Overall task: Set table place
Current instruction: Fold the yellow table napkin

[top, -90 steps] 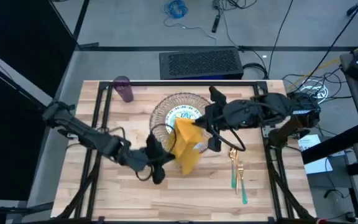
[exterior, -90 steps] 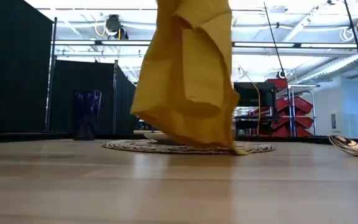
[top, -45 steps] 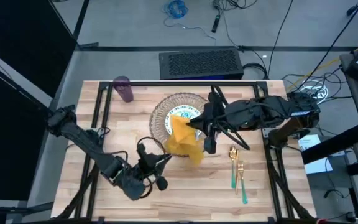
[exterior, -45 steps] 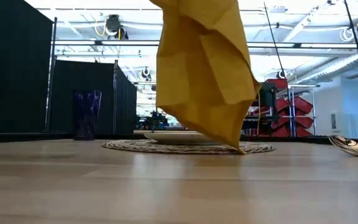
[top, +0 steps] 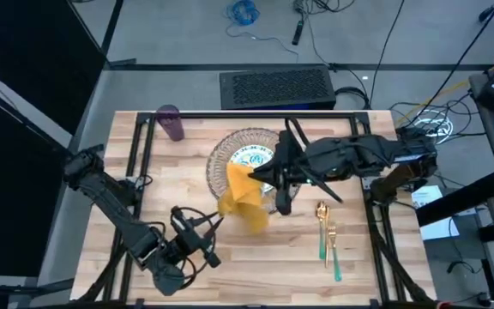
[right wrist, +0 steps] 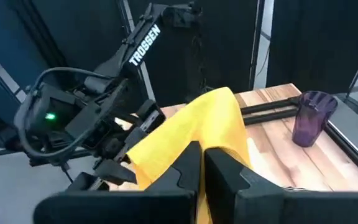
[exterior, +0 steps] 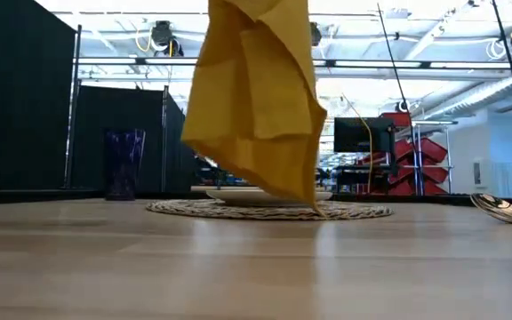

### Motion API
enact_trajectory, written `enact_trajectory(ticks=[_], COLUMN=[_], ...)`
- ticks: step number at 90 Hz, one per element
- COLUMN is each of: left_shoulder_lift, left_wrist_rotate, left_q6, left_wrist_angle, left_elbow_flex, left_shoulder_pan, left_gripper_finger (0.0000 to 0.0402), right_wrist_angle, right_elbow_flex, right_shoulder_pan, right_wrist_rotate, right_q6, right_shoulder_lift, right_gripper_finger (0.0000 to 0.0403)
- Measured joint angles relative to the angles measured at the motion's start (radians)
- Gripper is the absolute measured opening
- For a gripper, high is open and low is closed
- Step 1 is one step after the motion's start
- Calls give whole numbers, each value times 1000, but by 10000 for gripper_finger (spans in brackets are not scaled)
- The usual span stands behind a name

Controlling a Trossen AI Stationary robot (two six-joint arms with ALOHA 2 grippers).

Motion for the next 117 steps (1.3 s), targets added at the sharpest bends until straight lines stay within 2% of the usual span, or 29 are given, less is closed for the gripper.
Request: enact_trajectory(ticks=[16, 42, 52, 72, 88, 101, 117], left_shoulder_lift=[-8, -14, -14, -14, -14, -15, -15], left_wrist_rotate=[56, 122, 145, 144, 114, 39, 28], left_q6=[-38, -108, -134, -135, -183, -86, -123], left_wrist_angle=[-3, -106, -137, -158, -153, -155, -248], left_elbow_flex=[-7, -8, -8, -9, 11, 40, 41], left_shoulder_pan=[26, 74, 95, 135, 118, 92, 106], left_gripper_finger=[94, 205, 231, 228, 216, 210, 209], right_wrist_angle=[7, 27, 28, 33, 15, 5, 7], right_elbow_flex=[0, 0, 0, 0, 0, 0, 1], right_shoulder_pan=[-37, -94, -104, -109, -109, -109, -109], right_wrist_rotate=[-51, -119, -127, -133, -133, -133, -133], right_q6=[0, 0, 0, -14, -19, -19, -20], right_shoulder_lift=[16, 23, 23, 23, 23, 22, 21], right_gripper_finger=[0, 0, 0, 0, 0, 0, 0])
